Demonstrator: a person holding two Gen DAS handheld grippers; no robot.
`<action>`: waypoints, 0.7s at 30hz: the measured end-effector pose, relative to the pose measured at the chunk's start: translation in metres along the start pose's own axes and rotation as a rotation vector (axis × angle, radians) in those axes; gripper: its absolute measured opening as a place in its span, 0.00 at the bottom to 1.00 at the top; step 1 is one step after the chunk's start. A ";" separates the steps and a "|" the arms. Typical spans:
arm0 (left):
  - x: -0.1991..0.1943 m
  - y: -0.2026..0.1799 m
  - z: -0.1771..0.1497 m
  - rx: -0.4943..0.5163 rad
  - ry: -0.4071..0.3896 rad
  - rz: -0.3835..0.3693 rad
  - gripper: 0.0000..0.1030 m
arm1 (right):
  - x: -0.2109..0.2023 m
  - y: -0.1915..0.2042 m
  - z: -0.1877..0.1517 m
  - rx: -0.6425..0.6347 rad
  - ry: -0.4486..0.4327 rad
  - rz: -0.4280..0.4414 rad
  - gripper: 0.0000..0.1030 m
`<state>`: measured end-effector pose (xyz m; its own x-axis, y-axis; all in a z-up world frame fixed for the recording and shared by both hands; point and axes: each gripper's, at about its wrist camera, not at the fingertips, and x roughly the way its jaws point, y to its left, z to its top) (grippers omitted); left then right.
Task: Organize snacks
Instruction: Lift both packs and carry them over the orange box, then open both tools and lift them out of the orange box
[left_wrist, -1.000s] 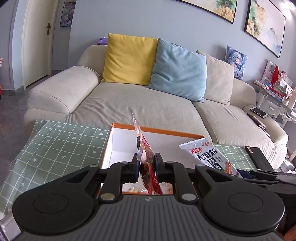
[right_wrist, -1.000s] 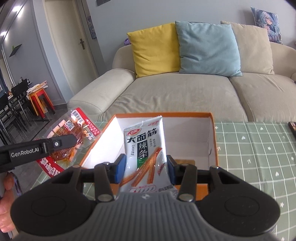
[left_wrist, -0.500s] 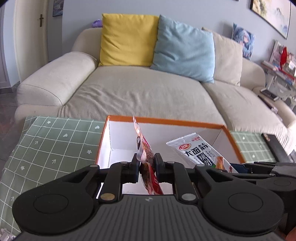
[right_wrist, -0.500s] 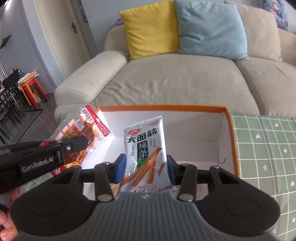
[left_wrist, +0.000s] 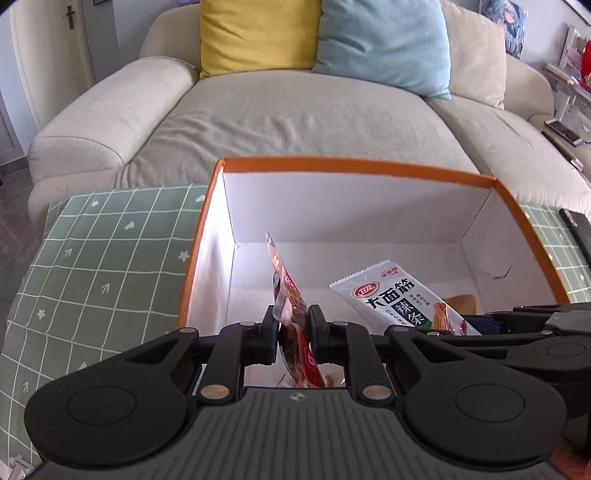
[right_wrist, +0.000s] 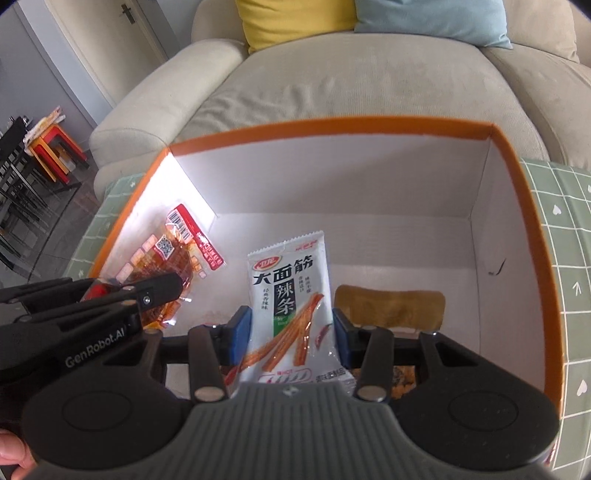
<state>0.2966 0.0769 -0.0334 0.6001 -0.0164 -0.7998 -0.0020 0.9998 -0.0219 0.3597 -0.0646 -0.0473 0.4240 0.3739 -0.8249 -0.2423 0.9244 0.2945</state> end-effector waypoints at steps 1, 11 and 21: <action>0.002 0.000 -0.001 0.001 0.012 0.002 0.17 | 0.002 0.002 -0.001 -0.007 0.009 -0.010 0.43; 0.011 0.000 -0.006 0.006 0.075 0.028 0.17 | 0.012 0.004 -0.009 -0.028 0.085 -0.042 0.43; 0.013 -0.002 -0.008 0.015 0.076 0.041 0.17 | 0.019 0.009 -0.008 -0.021 0.088 -0.070 0.46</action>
<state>0.2981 0.0747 -0.0482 0.5374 0.0239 -0.8430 -0.0125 0.9997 0.0204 0.3589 -0.0492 -0.0641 0.3623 0.3000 -0.8825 -0.2333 0.9458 0.2258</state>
